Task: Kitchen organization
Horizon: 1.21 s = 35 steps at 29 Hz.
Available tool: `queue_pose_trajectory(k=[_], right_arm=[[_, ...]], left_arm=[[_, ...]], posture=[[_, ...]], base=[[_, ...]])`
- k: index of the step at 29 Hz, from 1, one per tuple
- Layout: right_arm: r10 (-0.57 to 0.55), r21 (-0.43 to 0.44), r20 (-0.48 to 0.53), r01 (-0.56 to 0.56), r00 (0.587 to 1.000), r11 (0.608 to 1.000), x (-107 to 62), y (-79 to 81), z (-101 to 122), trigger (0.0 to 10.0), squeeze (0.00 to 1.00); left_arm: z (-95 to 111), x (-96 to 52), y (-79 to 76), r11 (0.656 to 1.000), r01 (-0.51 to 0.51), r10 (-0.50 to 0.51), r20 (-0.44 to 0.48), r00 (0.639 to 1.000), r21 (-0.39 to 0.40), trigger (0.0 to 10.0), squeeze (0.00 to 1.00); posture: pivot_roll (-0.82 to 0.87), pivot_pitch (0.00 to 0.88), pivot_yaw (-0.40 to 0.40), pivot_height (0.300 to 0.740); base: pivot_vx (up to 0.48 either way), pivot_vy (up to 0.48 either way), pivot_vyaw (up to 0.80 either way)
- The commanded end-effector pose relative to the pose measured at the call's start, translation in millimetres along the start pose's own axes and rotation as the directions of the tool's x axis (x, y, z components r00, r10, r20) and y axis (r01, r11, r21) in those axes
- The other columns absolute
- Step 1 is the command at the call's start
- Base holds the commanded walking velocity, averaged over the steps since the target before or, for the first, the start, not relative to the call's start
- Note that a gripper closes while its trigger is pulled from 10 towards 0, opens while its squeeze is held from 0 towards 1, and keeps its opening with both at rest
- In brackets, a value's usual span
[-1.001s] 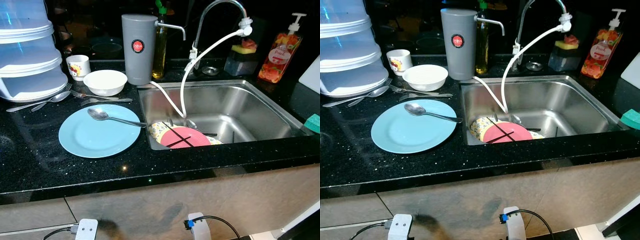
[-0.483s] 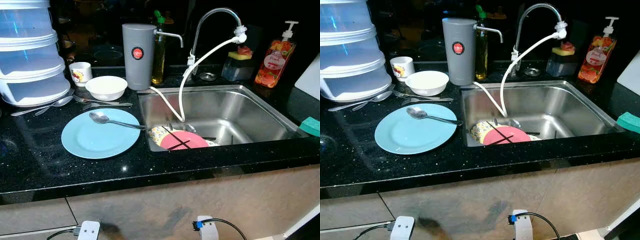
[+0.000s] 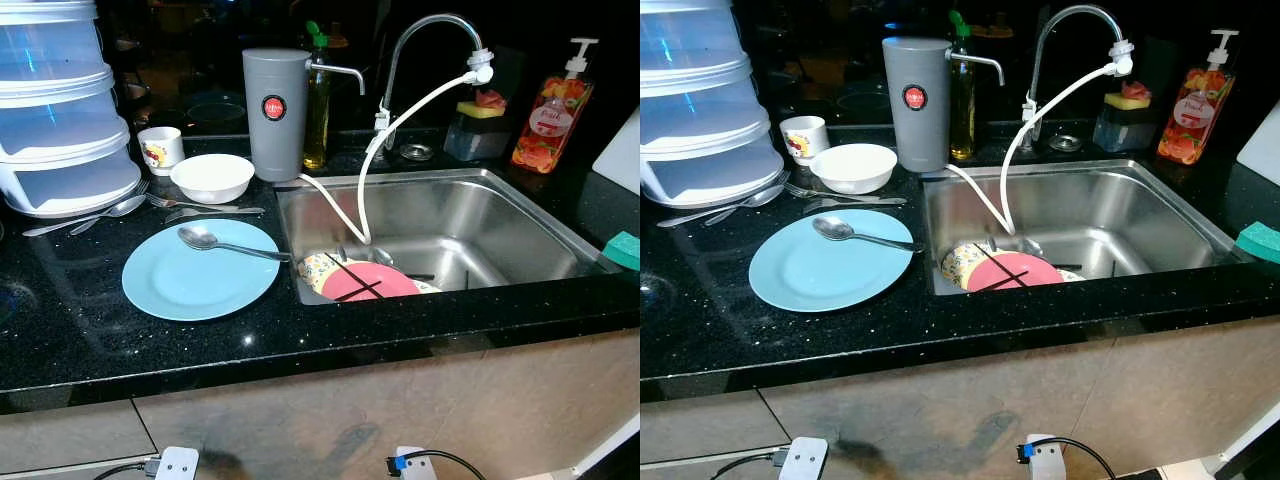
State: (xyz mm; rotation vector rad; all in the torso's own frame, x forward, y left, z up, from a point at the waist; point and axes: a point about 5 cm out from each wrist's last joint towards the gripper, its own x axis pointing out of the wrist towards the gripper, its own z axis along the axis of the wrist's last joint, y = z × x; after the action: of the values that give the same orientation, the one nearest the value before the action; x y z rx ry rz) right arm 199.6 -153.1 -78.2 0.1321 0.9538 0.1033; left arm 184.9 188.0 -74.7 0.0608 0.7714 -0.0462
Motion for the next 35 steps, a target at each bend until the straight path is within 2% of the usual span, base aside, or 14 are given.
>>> queue_pose_trajectory(k=[1,5,9,15,27,31,34,35], right_arm=[[0.000,-0.003,-0.025,0.000,1.000,1.000,-0.7,0.0,-6.6,10.0,0.00],[0.002,-0.012,-0.027,-0.003,1.000,1.000,-0.9,0.1,-7.2,10.0,0.00],[0.022,-0.071,-0.031,-0.024,0.999,0.997,-1.5,0.6,-9.4,10.0,0.00],[0.036,-0.052,-0.001,-0.036,0.999,0.998,-1.9,2.7,-10.1,10.0,0.00],[0.028,-0.066,-0.015,-0.029,0.999,0.997,-0.8,3.5,-7.4,10.0,0.00],[0.019,-0.044,-0.006,-0.019,1.000,0.999,-0.5,2.7,-4.7,10.0,0.00],[0.021,-0.043,-0.009,-0.022,1.000,0.999,0.0,5.4,-5.5,10.0,0.00],[0.007,-0.005,0.006,-0.007,1.000,1.000,-0.3,3.2,-4.2,10.0,0.00]], left_arm=[[-3.9,-2.0,4.0,1.000,-0.017,0.017,-0.006,1.000,0.012,10.0,0.00],[-5.0,-2.6,2.9,1.000,-0.017,0.017,-0.002,1.000,0.012,10.0,0.00],[-14.0,-6.3,-3.9,1.000,-0.004,0.004,-0.008,1.000,0.011,10.0,0.00],[-19.5,-9.0,-5.1,1.000,-0.019,0.019,-0.010,1.000,-0.014,10.0,0.00],[-11.1,-4.6,2.7,0.998,-0.049,0.048,-0.017,0.999,-0.032,10.0,0.00],[-9.1,-4.3,7.0,0.998,-0.047,0.046,-0.013,0.999,-0.040,10.0,0.00],[-11.4,-6.0,14.2,0.997,-0.061,0.060,-0.023,0.998,-0.057,10.0,0.00],[-12.1,-6.7,14.9,0.997,-0.051,0.050,-0.020,0.999,-0.060,10.0,0.00]], posture=[[0.05,0.067,-0.007,0.740],[0.05,0.086,-0.010,0.740],[0.04,0.107,-0.015,0.740],[0.05,0.100,-0.025,0.740],[0.06,0.069,-0.033,0.740],[0.07,0.057,-0.033,0.740],[0.06,0.064,0.010,0.740],[0.07,0.065,0.002,0.740]], base=[[0.000,0.000,0.00],[0.000,0.000,0.00],[0.000,0.000,0.00],[0.000,0.000,0.00],[0.000,0.000,0.00],[0.000,0.000,0.00],[0.000,0.000,0.00],[0.000,0.000,0.00]])
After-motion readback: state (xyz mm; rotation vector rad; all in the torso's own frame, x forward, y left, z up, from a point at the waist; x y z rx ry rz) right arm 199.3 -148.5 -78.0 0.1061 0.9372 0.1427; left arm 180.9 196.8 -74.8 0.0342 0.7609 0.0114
